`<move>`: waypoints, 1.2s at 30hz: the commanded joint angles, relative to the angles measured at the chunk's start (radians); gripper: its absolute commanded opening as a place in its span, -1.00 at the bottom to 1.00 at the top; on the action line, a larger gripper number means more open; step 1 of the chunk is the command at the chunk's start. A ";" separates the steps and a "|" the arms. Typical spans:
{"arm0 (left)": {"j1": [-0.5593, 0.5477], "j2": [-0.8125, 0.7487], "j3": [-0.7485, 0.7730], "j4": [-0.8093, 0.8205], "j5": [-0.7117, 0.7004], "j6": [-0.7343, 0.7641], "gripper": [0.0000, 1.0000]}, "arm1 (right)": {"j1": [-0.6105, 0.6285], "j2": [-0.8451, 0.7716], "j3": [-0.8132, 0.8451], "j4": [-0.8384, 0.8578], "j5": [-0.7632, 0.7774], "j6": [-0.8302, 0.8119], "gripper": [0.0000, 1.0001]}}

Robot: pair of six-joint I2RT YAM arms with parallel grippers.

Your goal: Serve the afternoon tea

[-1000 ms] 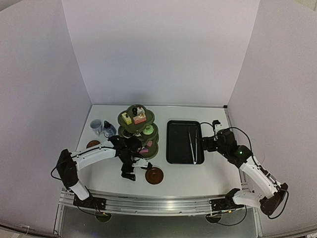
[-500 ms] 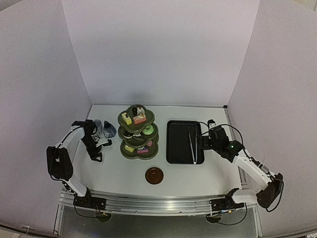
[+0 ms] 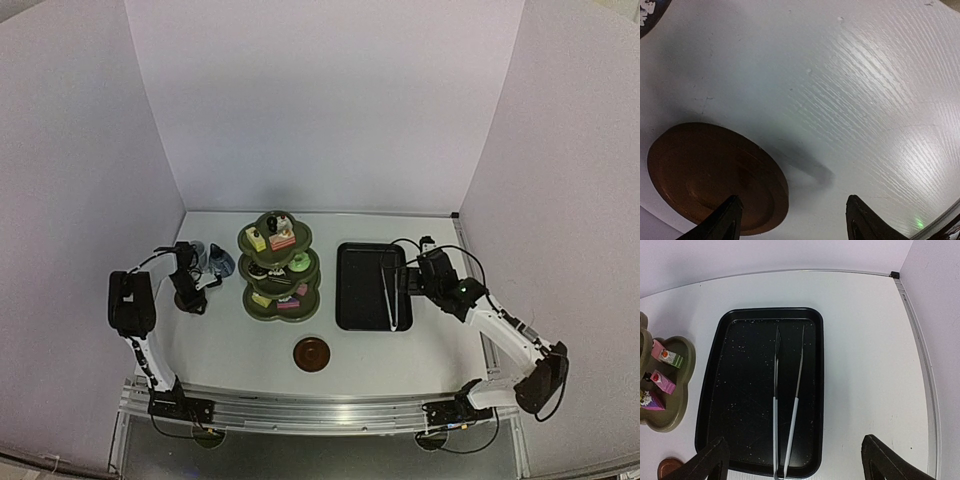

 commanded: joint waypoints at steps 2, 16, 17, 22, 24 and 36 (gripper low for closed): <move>0.007 0.028 0.034 0.078 0.002 -0.005 0.43 | 0.007 -0.002 0.042 0.016 -0.008 0.031 0.76; 0.016 0.029 -0.051 -0.008 0.120 0.021 0.00 | 0.007 -0.069 0.001 0.016 -0.016 0.102 0.73; 0.015 0.007 -0.070 -0.055 0.149 0.047 0.00 | 0.007 -0.073 0.001 0.016 -0.018 0.105 0.72; -0.045 -0.146 -0.229 -0.235 0.295 0.237 0.04 | 0.007 -0.092 -0.013 0.016 -0.026 0.120 0.71; -0.131 -0.230 -0.317 -0.187 0.259 0.258 0.06 | 0.007 -0.100 -0.019 0.016 -0.027 0.130 0.71; -0.556 -0.363 -0.486 0.096 0.205 0.159 0.14 | 0.007 -0.183 -0.061 0.012 -0.043 0.189 0.71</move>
